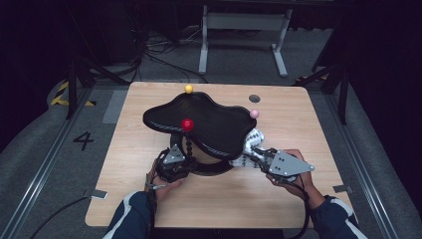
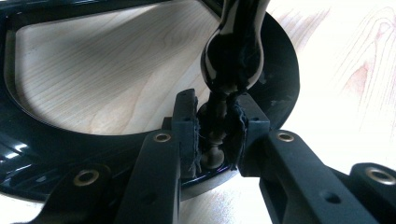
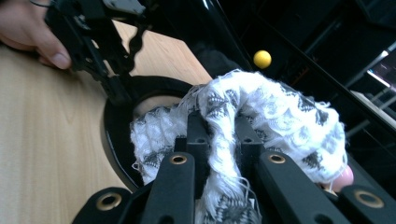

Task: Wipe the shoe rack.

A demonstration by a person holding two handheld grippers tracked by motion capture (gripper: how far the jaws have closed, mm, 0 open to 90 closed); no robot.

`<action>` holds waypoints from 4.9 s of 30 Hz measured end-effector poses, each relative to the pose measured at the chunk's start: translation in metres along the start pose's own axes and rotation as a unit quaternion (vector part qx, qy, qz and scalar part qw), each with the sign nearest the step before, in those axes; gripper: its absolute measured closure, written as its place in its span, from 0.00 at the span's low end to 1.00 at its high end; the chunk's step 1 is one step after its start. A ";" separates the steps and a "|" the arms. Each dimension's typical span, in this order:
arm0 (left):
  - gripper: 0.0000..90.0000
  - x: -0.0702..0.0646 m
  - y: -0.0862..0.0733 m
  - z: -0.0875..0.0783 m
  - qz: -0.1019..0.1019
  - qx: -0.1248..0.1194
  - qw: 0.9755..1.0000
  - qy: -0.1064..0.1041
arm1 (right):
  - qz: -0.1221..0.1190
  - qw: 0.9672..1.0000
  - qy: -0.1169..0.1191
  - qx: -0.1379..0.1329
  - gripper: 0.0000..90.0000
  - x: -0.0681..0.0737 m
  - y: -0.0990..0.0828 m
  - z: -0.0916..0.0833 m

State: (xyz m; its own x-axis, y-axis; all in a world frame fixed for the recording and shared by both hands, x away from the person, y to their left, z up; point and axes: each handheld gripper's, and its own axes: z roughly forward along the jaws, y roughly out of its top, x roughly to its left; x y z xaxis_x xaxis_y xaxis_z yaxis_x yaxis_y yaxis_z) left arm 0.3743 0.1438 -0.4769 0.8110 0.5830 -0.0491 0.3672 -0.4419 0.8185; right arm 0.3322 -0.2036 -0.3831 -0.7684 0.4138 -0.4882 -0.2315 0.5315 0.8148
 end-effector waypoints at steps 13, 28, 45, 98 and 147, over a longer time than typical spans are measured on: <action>0.83 0.001 0.000 0.000 -0.006 0.004 1.000 -0.004 | -0.024 0.999 0.017 -0.027 0.90 0.008 0.014 -0.011; 0.83 0.002 0.000 0.000 -0.011 0.009 1.000 -0.009 | 0.037 0.997 -0.047 0.042 0.90 -0.021 -0.029 0.029; 0.83 0.002 0.000 0.001 -0.018 0.003 1.000 -0.014 | 0.121 0.983 -0.006 0.140 0.90 -0.021 -0.077 0.089; 0.83 0.002 0.000 0.001 -0.022 0.004 1.000 -0.016 | 0.158 0.971 -0.067 0.165 0.70 -0.032 -0.093 0.099; 0.83 0.001 0.000 0.000 -0.022 0.005 1.000 -0.017 | 0.102 0.983 0.052 0.145 0.89 0.018 -0.058 0.110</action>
State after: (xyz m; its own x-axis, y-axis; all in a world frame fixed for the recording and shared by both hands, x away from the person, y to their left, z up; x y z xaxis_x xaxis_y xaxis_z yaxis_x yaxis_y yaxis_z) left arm 0.3758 0.1444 -0.4773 0.8091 0.5785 -0.1034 0.4064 -0.4236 0.8096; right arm 0.3974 -0.1459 -0.4739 -0.8416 0.4633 -0.2777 0.1008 0.6399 0.7618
